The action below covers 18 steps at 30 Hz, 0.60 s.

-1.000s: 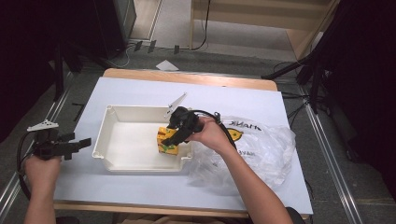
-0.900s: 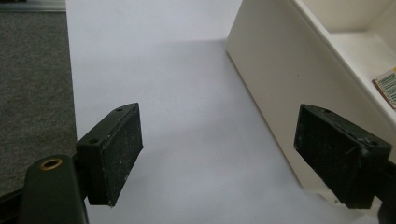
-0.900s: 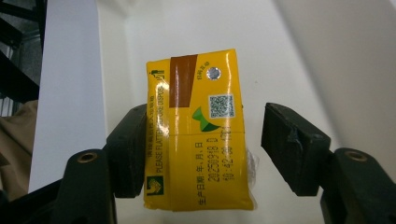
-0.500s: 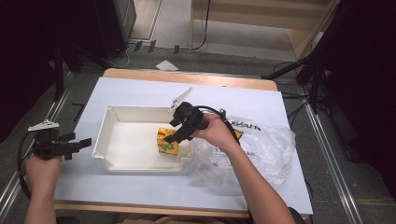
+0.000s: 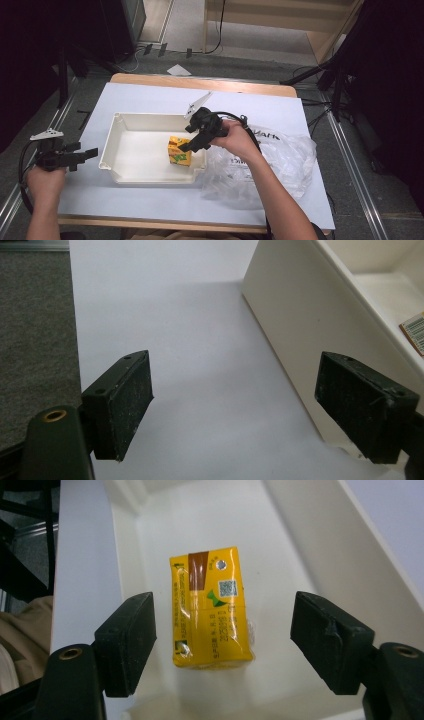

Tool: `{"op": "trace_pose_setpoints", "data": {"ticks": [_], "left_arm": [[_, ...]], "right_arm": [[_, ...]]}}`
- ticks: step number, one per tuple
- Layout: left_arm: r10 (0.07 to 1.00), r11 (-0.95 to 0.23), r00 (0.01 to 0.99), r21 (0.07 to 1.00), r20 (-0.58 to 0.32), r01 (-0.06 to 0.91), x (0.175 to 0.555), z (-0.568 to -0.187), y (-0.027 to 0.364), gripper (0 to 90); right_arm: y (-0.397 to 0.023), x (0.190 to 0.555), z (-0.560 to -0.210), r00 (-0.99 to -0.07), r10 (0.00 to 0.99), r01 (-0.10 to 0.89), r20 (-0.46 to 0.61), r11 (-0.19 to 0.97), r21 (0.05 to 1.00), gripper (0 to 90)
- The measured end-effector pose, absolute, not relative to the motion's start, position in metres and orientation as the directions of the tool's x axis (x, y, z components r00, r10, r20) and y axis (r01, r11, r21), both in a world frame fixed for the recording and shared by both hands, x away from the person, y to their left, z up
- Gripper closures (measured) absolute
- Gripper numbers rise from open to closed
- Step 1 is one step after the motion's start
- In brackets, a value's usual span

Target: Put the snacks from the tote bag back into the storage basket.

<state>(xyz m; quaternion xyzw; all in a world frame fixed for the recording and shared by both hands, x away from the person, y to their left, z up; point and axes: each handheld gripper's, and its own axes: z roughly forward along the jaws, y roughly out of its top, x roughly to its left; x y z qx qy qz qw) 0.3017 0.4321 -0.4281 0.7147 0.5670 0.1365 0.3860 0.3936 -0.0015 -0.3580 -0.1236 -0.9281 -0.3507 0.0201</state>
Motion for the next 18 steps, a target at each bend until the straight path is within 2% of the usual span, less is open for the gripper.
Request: {"op": "trace_pose_setpoints", "data": {"ticks": [4, 13, 18], "left_arm": [[0.917, -0.055, 0.317, 0.708, -0.244, 0.705, 0.301, -0.428, 0.433, 16.5], [0.916, -0.057, 0.32, 0.709, -0.243, 0.703, 0.303, -0.428, 0.432, 16.5], [0.915, -0.057, 0.321, 0.711, -0.243, 0.701, 0.304, -0.428, 0.432, 16.5]], "right_arm": [[-0.005, 0.394, -0.361, -0.962, 0.245, 0.264, 0.12, 0.734, 0.625, 25.3], [-0.01, 0.39, -0.363, -0.969, 0.217, 0.242, 0.118, 0.737, 0.631, 24.6], [-0.01, 0.392, -0.377, -0.957, 0.212, 0.289, 0.196, 0.743, 0.604, 27.3]]}}
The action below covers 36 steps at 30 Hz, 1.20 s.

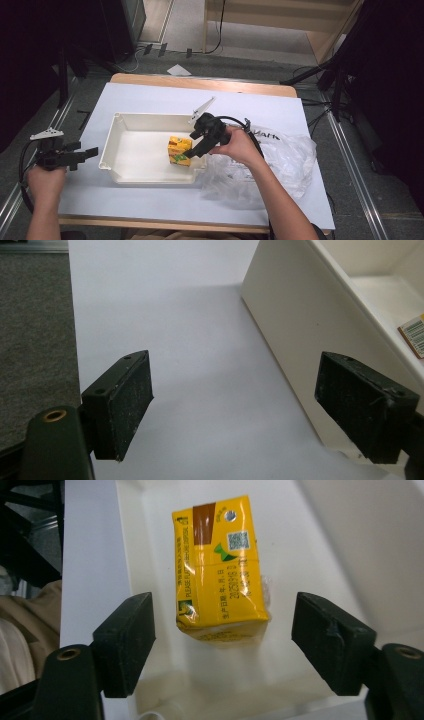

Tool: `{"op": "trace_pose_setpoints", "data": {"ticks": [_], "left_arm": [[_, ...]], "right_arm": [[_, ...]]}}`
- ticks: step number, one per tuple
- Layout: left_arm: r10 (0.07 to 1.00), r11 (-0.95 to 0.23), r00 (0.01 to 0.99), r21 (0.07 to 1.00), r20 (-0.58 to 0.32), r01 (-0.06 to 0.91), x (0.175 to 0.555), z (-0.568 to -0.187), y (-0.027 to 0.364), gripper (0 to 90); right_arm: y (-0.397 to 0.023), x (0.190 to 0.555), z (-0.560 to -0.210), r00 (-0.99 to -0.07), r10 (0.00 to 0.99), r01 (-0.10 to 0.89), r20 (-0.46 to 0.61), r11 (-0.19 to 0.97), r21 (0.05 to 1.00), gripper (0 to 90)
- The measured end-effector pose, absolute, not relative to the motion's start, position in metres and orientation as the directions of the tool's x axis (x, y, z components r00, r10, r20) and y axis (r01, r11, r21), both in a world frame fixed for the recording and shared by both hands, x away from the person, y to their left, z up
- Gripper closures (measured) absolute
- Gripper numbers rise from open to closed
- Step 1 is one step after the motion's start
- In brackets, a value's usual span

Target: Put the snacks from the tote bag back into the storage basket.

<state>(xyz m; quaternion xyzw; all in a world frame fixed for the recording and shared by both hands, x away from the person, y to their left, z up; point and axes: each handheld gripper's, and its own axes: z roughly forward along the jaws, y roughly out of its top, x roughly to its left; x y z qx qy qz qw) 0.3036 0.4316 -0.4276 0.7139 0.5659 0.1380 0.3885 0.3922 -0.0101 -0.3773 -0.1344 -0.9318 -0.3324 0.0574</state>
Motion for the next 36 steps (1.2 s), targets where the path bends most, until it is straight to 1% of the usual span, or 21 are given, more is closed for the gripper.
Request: {"op": "trace_pose_setpoints", "data": {"ticks": [1, 2, 4, 5, 6, 8, 9, 11, 18, 22, 27, 36], "left_arm": [[0.915, -0.058, 0.322, 0.711, -0.243, 0.701, 0.3038, -0.4276, 0.4315, 16.4], [0.915, -0.058, 0.323, 0.711, -0.243, 0.701, 0.3041, -0.4276, 0.4314, 16.5], [0.914, -0.057, 0.323, 0.712, -0.245, 0.7, 0.3044, -0.4277, 0.4312, 16.5], [0.914, -0.056, 0.323, 0.712, -0.245, 0.7, 0.3044, -0.4277, 0.4312, 16.4], [0.914, -0.056, 0.322, 0.712, -0.245, 0.7, 0.3044, -0.4277, 0.4313, 16.5], [0.914, -0.057, 0.323, 0.711, -0.244, 0.701, 0.3043, -0.4278, 0.4316, 16.5], [0.915, -0.056, 0.321, 0.711, -0.244, 0.701, 0.3042, -0.4278, 0.4315, 16.5], [0.915, -0.058, 0.322, 0.712, -0.243, 0.7, 0.3041, -0.4277, 0.4316, 16.5], [0.914, -0.058, 0.323, 0.711, -0.244, 0.701, 0.3041, -0.4276, 0.4311, 16.4], [0.914, -0.059, 0.324, 0.71, -0.245, 0.702, 0.3043, -0.4279, 0.4306, 16.5], [0.915, -0.059, 0.323, 0.711, -0.242, 0.701, 0.3041, -0.4278, 0.4312, 16.5], [0.915, -0.058, 0.323, 0.711, -0.243, 0.701, 0.304, -0.4278, 0.4311, 16.5]], "right_arm": [[-0.009, 0.3926, -0.3802, -0.957, 0.208, 0.287, 0.199, 0.747, 0.6, 27.3], [-0.0079, 0.3917, -0.382, -0.953, 0.222, 0.301, 0.204, 0.746, 0.595, 29.2], [-0.0073, 0.39, -0.3849, -0.958, 0.221, 0.288, 0.184, 0.74, 0.608, 38.8], [-0.0067, 0.3889, -0.3857, -0.959, 0.221, 0.285, 0.18, 0.747, 0.601, 43.6], [-0.0061, 0.3888, -0.3865, -0.966, 0.215, 0.258, 0.144, 0.751, 0.608, 45.9], [-0.0054, 0.3855, -0.3854, -0.969, 0.215, 0.246, 0.124, 0.756, 0.607, 48.2], [-0.0053, 0.3839, -0.3843, -0.972, 0.213, 0.226, 0.095, 0.759, 0.61, 49.1], [-0.0052, 0.3832, -0.3833, -0.976, 0.207, 0.202, 0.063, 0.764, 0.612, 49.4], [-0.0099, 0.3872, -0.3838, -0.981, 0.183, 0.179, 0.057, 0.761, 0.623, 50.4], [-0.0117, 0.3892, -0.3847, -0.983, 0.175, 0.173, 0.06, 0.754, 0.634, 50.4], [-0.014, 0.3909, -0.3848, -0.981, 0.181, 0.186, 0.072, 0.753, 0.631, 50.4], [-0.0124, 0.3896, -0.3853, -0.983, 0.169, 0.174, 0.068, 0.761, 0.625, 49.2]]}}
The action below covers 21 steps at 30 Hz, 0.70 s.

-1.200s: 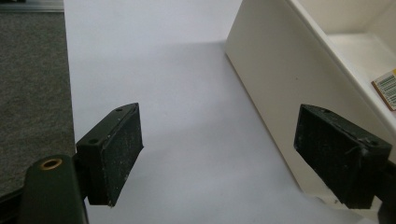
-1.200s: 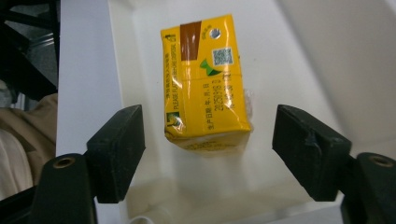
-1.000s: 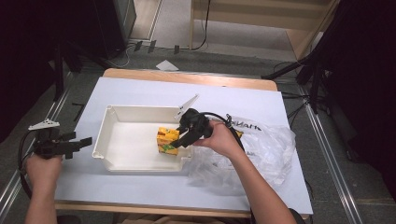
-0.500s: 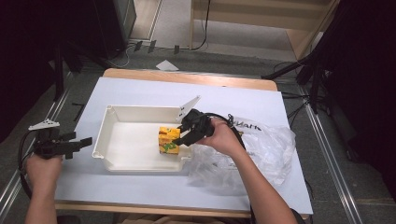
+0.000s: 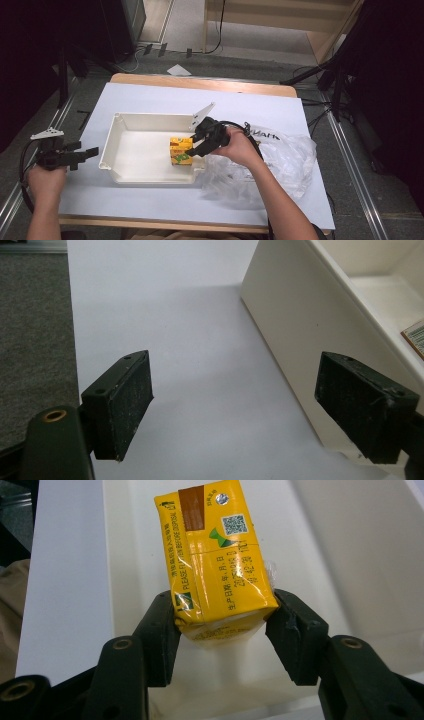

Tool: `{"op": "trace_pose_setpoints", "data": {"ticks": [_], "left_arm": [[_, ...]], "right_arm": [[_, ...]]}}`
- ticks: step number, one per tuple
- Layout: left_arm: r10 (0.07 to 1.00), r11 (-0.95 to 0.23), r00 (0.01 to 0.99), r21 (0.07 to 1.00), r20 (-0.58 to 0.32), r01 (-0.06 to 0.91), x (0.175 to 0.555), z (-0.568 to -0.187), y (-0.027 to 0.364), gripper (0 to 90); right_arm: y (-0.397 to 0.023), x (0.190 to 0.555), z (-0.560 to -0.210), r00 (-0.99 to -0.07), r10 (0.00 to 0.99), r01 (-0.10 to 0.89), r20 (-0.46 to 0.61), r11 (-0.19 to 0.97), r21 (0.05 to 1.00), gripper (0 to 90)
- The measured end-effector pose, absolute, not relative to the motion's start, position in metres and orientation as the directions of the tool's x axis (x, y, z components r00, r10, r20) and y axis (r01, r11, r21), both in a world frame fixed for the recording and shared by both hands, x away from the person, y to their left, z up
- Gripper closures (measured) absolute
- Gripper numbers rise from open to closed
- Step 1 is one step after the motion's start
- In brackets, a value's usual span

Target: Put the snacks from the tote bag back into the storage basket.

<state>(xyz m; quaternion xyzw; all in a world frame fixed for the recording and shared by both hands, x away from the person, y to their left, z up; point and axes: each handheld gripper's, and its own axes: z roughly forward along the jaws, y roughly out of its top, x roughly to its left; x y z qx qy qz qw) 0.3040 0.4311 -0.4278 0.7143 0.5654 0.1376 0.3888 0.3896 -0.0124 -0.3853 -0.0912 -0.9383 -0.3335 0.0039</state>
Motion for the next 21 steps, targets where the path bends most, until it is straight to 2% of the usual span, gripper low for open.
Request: {"op": "trace_pose_setpoints", "data": {"ticks": [6, 12, 21], "left_arm": [[0.914, -0.058, 0.323, 0.711, -0.244, 0.701, 0.304, -0.428, 0.431, 16.4], [0.914, -0.058, 0.324, 0.711, -0.245, 0.701, 0.304, -0.428, 0.431, 16.5], [0.913, -0.059, 0.325, 0.709, -0.246, 0.703, 0.304, -0.428, 0.431, 16.4]], "right_arm": [[-0.013, 0.391, -0.386, -0.98, 0.173, 0.196, 0.097, 0.757, 0.623, 47.5], [-0.017, 0.391, -0.38, -0.975, 0.175, 0.22, 0.134, 0.735, 0.641, 41.3], [-0.028, 0.39, -0.364, -0.973, 0.201, 0.223, 0.11, 0.72, 0.657, 37.5]]}}
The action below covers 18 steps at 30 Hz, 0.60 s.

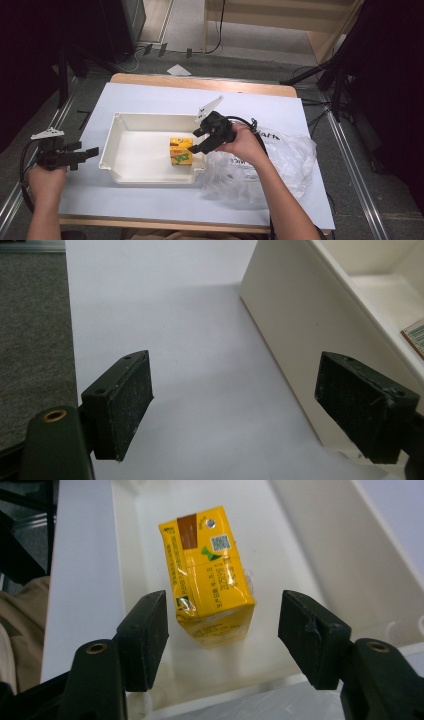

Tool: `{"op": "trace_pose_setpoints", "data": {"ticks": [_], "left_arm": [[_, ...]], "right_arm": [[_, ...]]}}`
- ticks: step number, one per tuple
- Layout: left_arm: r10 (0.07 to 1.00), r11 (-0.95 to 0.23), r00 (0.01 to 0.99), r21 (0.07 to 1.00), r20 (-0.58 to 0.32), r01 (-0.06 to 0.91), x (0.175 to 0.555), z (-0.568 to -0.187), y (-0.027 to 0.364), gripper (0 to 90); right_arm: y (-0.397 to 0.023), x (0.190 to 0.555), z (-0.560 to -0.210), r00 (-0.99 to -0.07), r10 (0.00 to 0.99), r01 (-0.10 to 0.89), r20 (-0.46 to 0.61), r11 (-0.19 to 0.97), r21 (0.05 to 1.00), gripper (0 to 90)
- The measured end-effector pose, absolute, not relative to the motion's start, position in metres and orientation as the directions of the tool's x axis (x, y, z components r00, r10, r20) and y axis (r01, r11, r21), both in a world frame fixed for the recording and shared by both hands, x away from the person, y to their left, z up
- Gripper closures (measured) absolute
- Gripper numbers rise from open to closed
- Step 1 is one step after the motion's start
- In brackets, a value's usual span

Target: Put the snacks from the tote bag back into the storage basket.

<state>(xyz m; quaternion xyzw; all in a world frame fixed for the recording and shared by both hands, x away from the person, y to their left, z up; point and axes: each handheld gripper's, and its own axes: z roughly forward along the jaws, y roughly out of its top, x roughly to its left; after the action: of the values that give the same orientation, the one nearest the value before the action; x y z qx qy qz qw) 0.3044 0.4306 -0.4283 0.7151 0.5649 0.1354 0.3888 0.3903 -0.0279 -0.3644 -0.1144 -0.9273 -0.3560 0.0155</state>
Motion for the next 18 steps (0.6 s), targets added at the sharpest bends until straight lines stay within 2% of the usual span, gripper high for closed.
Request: {"op": "trace_pose_setpoints", "data": {"ticks": [18], "left_arm": [[0.912, -0.057, 0.325, 0.707, -0.251, 0.705, 0.306, -0.428, 0.431, 16.4]], "right_arm": [[-0.074, 0.4, -0.348, -0.948, 0.296, 0.287, 0.118, 0.633, 0.719, 28.3]]}}
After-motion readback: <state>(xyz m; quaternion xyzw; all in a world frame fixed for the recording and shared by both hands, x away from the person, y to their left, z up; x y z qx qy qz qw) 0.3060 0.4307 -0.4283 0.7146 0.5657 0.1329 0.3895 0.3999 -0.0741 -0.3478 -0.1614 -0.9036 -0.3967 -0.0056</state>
